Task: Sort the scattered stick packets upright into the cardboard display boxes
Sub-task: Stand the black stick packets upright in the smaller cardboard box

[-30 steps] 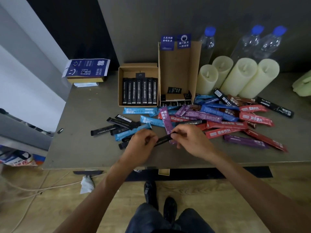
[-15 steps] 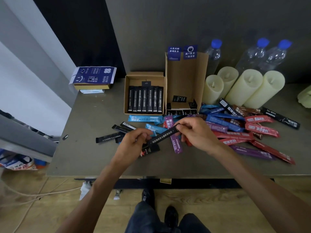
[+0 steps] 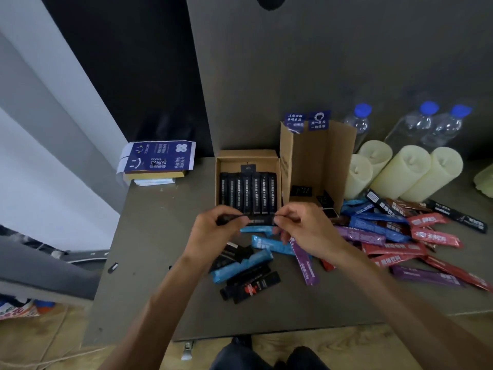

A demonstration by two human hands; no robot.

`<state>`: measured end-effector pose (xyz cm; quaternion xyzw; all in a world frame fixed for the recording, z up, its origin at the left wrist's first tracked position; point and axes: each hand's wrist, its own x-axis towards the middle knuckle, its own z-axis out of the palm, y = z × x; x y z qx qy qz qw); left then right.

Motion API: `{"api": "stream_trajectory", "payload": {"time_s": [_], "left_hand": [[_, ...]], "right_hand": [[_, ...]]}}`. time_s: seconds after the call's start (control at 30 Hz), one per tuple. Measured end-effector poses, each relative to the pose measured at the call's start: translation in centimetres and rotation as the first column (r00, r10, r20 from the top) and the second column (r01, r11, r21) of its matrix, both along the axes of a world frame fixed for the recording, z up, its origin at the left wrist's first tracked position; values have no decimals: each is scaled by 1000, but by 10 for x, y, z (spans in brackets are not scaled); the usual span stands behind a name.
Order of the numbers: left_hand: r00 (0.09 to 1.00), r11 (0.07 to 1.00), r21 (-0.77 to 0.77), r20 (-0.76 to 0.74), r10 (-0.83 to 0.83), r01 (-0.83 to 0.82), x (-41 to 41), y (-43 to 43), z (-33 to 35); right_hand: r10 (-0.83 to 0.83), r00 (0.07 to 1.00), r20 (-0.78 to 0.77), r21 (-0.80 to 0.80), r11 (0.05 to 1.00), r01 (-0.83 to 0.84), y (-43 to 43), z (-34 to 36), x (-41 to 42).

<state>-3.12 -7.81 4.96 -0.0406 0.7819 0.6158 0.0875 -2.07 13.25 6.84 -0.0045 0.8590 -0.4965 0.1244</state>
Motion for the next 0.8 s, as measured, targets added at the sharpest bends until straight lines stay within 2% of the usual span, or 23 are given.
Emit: {"api": "stream_trajectory", "payload": {"time_s": [0.07, 0.13, 0.17, 0.3, 0.43, 0.5, 0.57, 0.67, 0.8], "left_hand": [[989, 963, 234, 105, 108, -130, -12, 2, 3], [983, 928, 335, 135, 122, -161, -20, 10, 2], [989, 943, 310, 111, 93, -123, -22, 15, 0], [998, 997, 51, 30, -55, 54, -29, 32, -12], [998, 984, -171, -34, -50, 44, -62, 41, -18], [994, 960, -260, -11, -107, 100, -80, 49, -24], [988, 931, -333, 21, -150, 149, -89, 61, -32], [993, 911, -394, 36, -113, 118, -91, 74, -43], [995, 889, -453, -31, -92, 68, -88, 82, -49]], "right_hand": [[55, 996, 69, 52, 997, -59, -6, -7, 4], [37, 993, 112, 50, 998, -43, -13, -14, 6], [-3, 992, 122, 23, 1000, 0, -15, -17, 6], [-113, 986, 123, -39, 992, 119, -15, -22, 0], [-290, 957, 6, 52, 956, 289, -1, -26, -6], [-361, 930, -65, 110, 924, 366, 8, -29, -12], [-330, 941, -76, 139, 931, 337, 14, -32, -16], [-238, 968, -76, 162, 955, 247, 18, -35, -20], [-166, 981, -104, 176, 967, 182, 22, -40, -23]]}}
